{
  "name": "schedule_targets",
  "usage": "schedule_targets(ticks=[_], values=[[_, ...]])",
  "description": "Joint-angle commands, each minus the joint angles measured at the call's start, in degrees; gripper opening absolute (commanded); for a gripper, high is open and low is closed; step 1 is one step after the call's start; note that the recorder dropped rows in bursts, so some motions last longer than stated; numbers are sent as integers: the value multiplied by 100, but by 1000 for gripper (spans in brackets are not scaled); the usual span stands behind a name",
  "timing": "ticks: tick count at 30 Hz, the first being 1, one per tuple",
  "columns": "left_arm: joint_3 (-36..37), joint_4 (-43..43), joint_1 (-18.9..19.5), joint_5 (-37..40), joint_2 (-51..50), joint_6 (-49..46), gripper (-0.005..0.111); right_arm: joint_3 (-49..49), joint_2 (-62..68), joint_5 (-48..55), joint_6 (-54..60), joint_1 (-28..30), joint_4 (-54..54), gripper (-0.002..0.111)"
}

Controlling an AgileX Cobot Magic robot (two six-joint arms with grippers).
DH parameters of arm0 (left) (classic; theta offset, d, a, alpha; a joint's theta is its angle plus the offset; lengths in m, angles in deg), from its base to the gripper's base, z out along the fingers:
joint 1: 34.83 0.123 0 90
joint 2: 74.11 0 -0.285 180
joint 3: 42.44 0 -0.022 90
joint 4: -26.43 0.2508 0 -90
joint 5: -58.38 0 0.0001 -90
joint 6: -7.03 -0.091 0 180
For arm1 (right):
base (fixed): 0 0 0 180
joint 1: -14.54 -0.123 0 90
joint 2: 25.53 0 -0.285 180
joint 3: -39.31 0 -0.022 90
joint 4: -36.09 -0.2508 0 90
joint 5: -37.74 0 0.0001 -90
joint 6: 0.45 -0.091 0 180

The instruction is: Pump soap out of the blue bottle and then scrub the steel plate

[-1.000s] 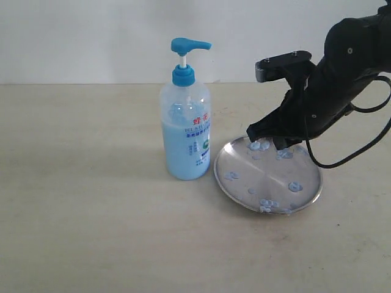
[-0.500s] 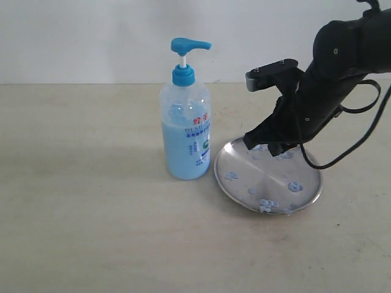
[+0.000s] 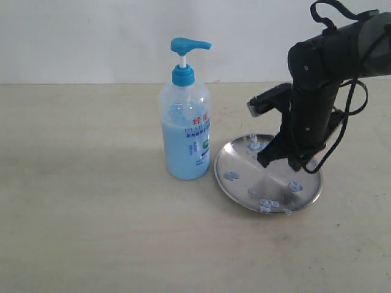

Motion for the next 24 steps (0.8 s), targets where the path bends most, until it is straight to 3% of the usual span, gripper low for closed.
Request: schedule_targets(ticks=[1, 4, 7, 10, 12, 14, 16, 18, 20, 21, 23, 24], values=[[24, -183, 2, -404, -24, 347, 4, 45, 88, -2459, -786, 9, 638, 0], [24, -183, 2, -739, -24, 347, 4, 45, 251, -2711, -217, -81, -642, 0], [24, -183, 2, -1003, -24, 333, 4, 45, 198, -802, 766, -168, -1247, 0], [24, -157, 2, -1088, -24, 323, 4, 33, 11, 707, 855, -78, -744, 0], [24, -157, 2, -1088, -24, 323, 4, 33, -118, 421, 313, 65, -76, 0], [24, -157, 2, -1088, -24, 323, 4, 46, -179, -603, -543, 232, 357, 0], [24, -157, 2, -1088, -24, 323, 4, 59, -180, -1916, -957, 300, -51, 0], [24, -157, 2, -1088, -24, 323, 4, 86, -168, -2305, -442, 217, -1161, 0], [24, -157, 2, -1088, -24, 323, 4, 228, -168, -938, 1106, 82, -2092, 0], [24, -157, 2, -1088, -24, 323, 4, 331, -168, 405, 2283, 11, -2127, 0], [24, -157, 2, -1088, -24, 323, 4, 332, -168, 1460, 2349, 9, -1556, 0], [24, -157, 2, -1088, -24, 323, 4, 342, -168, 1491, 1750, 75, -940, 0]])
